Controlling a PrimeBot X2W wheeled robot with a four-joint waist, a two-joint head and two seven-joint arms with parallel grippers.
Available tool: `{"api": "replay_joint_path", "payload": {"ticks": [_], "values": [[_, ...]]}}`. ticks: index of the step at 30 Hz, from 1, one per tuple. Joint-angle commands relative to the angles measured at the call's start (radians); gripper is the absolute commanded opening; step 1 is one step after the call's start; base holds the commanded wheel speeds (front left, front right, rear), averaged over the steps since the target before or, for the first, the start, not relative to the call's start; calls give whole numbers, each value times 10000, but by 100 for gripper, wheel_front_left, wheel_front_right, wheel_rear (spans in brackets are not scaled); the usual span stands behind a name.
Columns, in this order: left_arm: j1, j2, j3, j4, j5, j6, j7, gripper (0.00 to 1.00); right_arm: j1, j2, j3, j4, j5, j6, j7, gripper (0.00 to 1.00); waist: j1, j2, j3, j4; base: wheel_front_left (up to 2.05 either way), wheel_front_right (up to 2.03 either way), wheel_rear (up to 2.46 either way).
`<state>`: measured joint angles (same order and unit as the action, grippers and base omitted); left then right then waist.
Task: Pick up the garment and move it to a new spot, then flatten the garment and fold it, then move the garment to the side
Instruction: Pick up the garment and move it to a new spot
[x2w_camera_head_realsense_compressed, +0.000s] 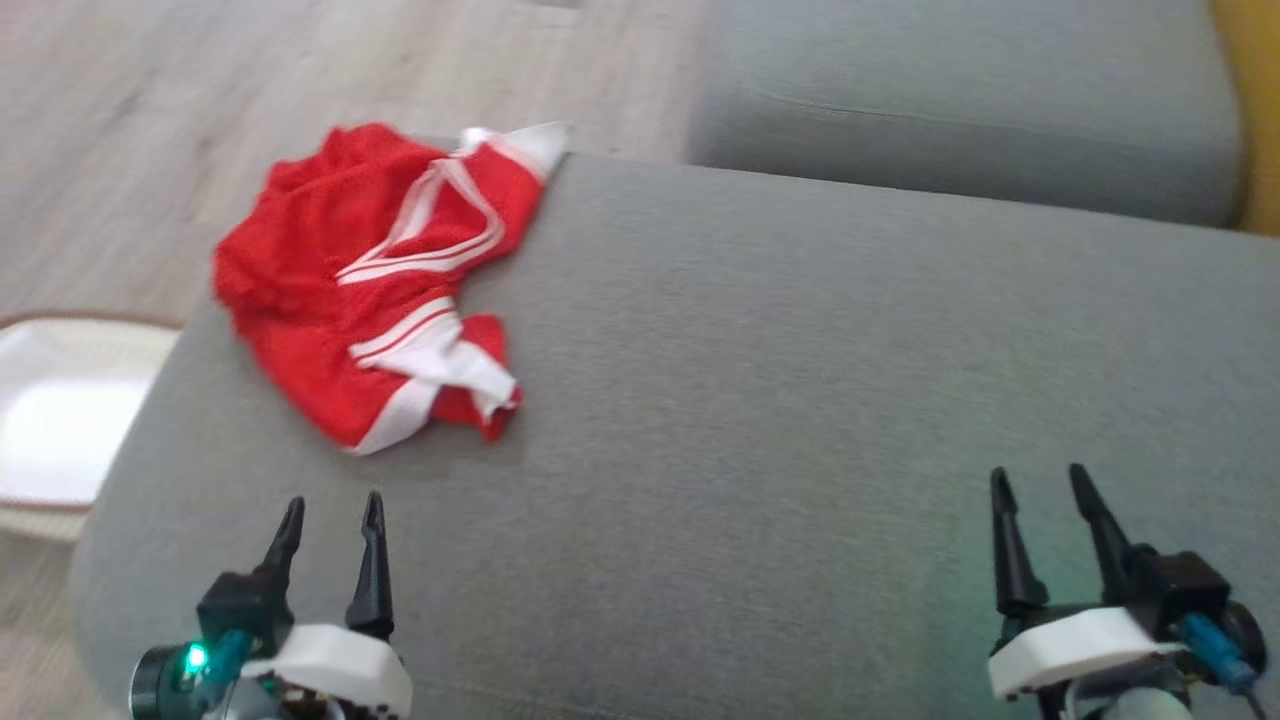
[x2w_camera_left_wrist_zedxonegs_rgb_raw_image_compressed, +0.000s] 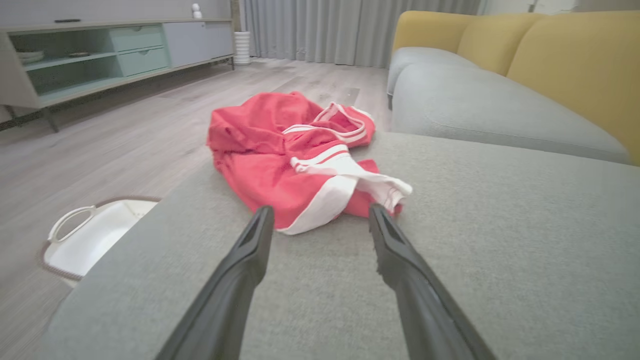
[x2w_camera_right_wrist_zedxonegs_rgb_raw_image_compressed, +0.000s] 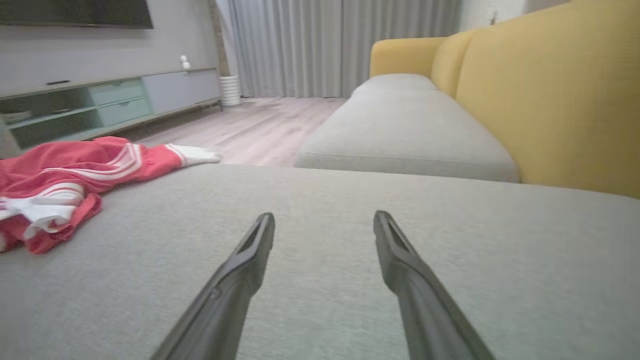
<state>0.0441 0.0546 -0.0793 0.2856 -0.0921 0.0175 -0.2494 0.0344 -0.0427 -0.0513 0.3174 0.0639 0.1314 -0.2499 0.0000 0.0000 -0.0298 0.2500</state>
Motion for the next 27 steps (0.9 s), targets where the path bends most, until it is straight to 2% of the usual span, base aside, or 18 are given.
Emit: {"api": "replay_joint_path", "payload": {"ticks": [1, 6, 12, 17, 19, 22, 27], "values": [[-163, -7, 403, -341, -60, 34, -124, 100, -347, -76, 367, -313, 65, -7, -118, 100, 0, 0, -4, 564, 0, 0, 0], [-71, -17, 581, -449, -130, 21, -124, 100, -525, -76, 832, -229, 54, -7, -118, 100, 0, 0, 68, 772, 0, 0, 0], [-710, -30, 927, -762, -586, -45, -124, 100, -734, -76, 1015, -360, -138, -7, -118, 100, 0, 0, 702, 576, 0, 0, 0], [-2361, -13, 1015, -564, -911, -335, -124, 100, -1199, -363, 1133, -575, -480, -7, -118, 100, 0, 0, 2130, 303, 0, 0, 0], [-3685, 127, 995, -99, -973, -466, -107, 100, -1568, -711, 1234, -780, -502, -7, -118, 100, 0, 0, 3111, 137, 0, 0, 0], [-4977, 328, 1044, 479, -977, -464, -55, 100, -1838, -1100, 1353, -886, -484, -7, -118, 100, 0, 0, 3982, 21, 0, 0, 0], [-6676, 482, 996, 1939, -991, -421, 285, 100, -1921, -1635, 1322, -998, -446, -7, -118, 100, 0, 0, 4786, -32, 0, 0, 0]]}}
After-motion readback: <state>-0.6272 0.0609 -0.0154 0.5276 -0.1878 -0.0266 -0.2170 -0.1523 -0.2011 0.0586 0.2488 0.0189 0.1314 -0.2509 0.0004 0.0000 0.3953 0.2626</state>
